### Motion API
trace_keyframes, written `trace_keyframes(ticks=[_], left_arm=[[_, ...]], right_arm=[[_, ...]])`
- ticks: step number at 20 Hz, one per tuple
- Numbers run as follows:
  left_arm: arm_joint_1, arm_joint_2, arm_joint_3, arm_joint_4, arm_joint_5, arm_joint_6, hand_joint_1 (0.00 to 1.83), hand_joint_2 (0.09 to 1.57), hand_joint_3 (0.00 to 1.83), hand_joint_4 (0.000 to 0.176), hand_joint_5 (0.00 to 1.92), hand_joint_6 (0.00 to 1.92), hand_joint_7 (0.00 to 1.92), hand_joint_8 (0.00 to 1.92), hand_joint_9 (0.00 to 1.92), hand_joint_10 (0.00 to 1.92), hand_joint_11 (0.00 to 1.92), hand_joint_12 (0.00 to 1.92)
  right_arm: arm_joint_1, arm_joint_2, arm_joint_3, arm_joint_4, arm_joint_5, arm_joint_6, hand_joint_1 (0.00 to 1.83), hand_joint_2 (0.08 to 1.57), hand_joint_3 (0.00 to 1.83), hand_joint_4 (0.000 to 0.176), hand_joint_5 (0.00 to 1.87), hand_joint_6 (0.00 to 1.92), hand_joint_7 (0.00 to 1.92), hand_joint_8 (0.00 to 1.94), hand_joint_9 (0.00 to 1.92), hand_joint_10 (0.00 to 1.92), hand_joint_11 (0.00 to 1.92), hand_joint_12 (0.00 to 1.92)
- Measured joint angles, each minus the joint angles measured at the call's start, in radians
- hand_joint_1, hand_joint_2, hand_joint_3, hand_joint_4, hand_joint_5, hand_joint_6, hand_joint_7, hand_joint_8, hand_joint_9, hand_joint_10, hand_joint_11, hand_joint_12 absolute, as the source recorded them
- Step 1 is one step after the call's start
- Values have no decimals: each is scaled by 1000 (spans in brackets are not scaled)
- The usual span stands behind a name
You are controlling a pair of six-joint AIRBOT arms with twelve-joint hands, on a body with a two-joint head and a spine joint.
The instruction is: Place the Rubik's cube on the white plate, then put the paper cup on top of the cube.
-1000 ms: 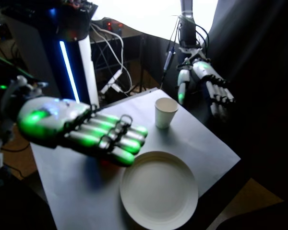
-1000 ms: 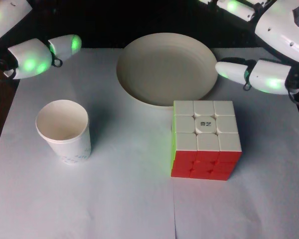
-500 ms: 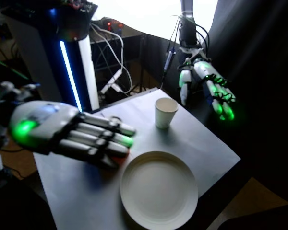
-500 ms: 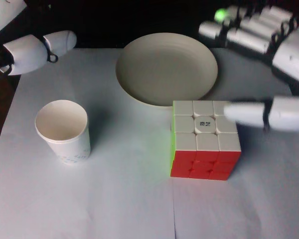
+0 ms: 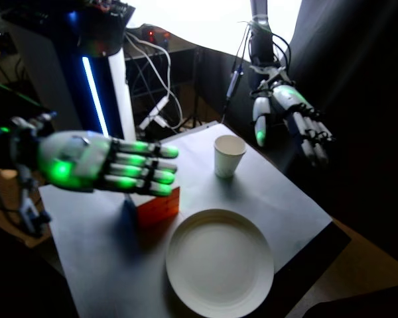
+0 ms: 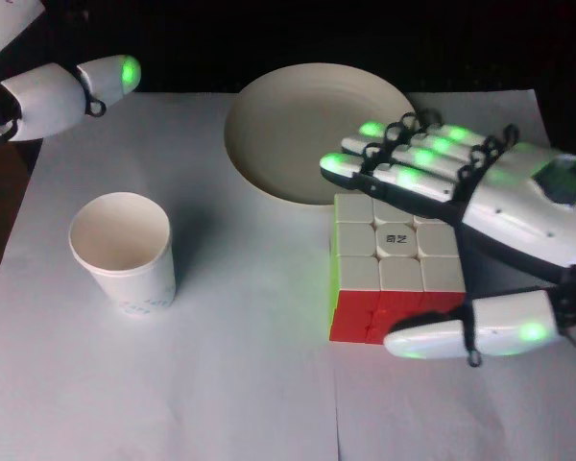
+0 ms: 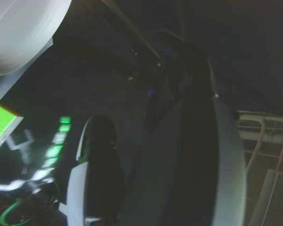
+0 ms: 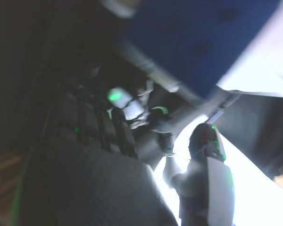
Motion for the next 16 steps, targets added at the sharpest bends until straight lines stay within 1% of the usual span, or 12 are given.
trace_keyframes(ticks=[1,4,5,6,7,8,9,10,11,12,14,16], left_arm=[[0,0,0,1,0,0,419,1371,0,64,194,2,172,1,248,15,0,1319],[0,0,0,-6,6,0,496,1376,1,54,216,3,181,0,243,7,0,1355],[0,0,0,-5,6,1,496,1374,0,48,223,3,193,2,249,8,0,1254],[0,0,0,2,5,0,496,1363,0,49,236,6,212,7,265,13,0,1235],[0,0,0,2,7,0,503,1366,0,42,237,4,219,6,263,10,0,1185],[0,0,0,-1,6,0,501,1375,2,34,237,3,222,4,270,12,0,1247],[0,0,0,-3,6,0,492,1383,4,36,241,3,226,3,271,11,0,1239],[0,0,0,-3,6,0,491,1384,4,37,245,4,231,4,269,9,0,1235],[0,0,0,-3,6,0,508,1374,0,41,254,6,241,6,282,13,0,1255],[0,0,0,-3,6,0,487,1373,0,52,248,3,236,3,276,9,0,1221],[0,0,0,-2,6,0,521,1378,0,33,250,2,223,1,271,5,0,1290],[1,0,0,-3,6,0,514,1376,0,52,255,3,208,0,270,4,0,1302]], right_arm=[[-7,-25,20,14,2,3,560,976,4,73,0,0,0,0,0,0,0,474],[-21,-47,35,25,1,6,579,997,3,37,0,0,0,0,16,5,0,425],[-29,-65,49,51,6,5,634,1018,4,63,0,0,0,0,41,13,0,511],[-31,-73,55,66,-8,5,657,1030,3,58,0,0,28,5,78,25,0,597],[-32,-82,68,67,-20,6,661,1074,5,39,31,10,194,45,201,86,0,931],[-32,-87,73,72,-19,6,759,1115,0,7,172,49,301,124,163,558,0,1302],[-32,-88,73,78,-16,6,906,1136,1,0,252,719,296,858,228,1320,117,1788],[-32,-89,73,79,-11,5,1009,1154,1,0,208,1215,325,1193,341,1476,266,1813],[-32,-90,73,85,0,11,1251,1276,4,0,203,1415,633,1521,449,1607,340,1829],[-31,-91,73,85,12,10,1101,1349,3,0,455,1606,672,1663,551,1862,558,1917],[-28,-92,73,90,25,19,1081,1364,5,0,469,1635,641,1719,614,1921,699,1921],[-28,-92,73,91,38,18,1083,1366,2,0,474,1643,636,1723,618,1921,698,1921]])
